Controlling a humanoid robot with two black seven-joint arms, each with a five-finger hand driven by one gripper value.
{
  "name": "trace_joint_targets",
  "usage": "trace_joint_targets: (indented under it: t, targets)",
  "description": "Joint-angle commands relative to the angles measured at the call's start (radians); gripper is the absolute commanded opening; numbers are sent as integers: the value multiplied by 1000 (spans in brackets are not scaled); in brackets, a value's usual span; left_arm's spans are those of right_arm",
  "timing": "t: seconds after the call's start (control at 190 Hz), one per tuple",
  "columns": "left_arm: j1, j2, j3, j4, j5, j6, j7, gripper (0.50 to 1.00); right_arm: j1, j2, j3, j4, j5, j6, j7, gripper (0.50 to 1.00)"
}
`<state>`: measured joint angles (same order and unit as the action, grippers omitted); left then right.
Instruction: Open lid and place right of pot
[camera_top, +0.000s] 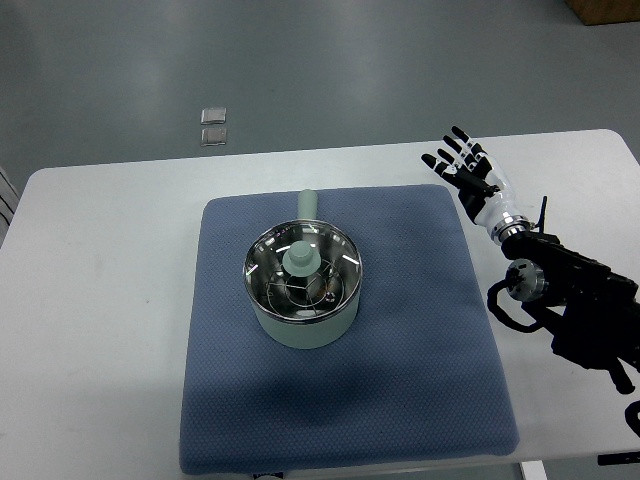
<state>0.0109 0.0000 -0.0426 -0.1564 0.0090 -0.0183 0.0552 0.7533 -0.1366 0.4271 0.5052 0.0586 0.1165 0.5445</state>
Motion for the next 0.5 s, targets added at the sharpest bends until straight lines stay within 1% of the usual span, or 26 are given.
trace_joint_targets:
  t: [0.0, 0.327, 0.39, 0.495]
  targets:
    - [0, 0, -2, 0, -1, 0, 0, 1000, 1, 0, -2, -5, -2, 0, 0, 930]
    - [0, 0, 1, 0, 0, 0, 0, 1000, 15, -9, -2, -2, -2, 2, 0, 930]
    - [0, 0, 1, 0, 0, 0, 0, 1000, 47, -14, -21, 4, -37, 5, 0, 928]
    - [0, 0, 1, 0, -1, 0, 0, 1000, 67, -18, -16, 9, -197, 6, 0, 928]
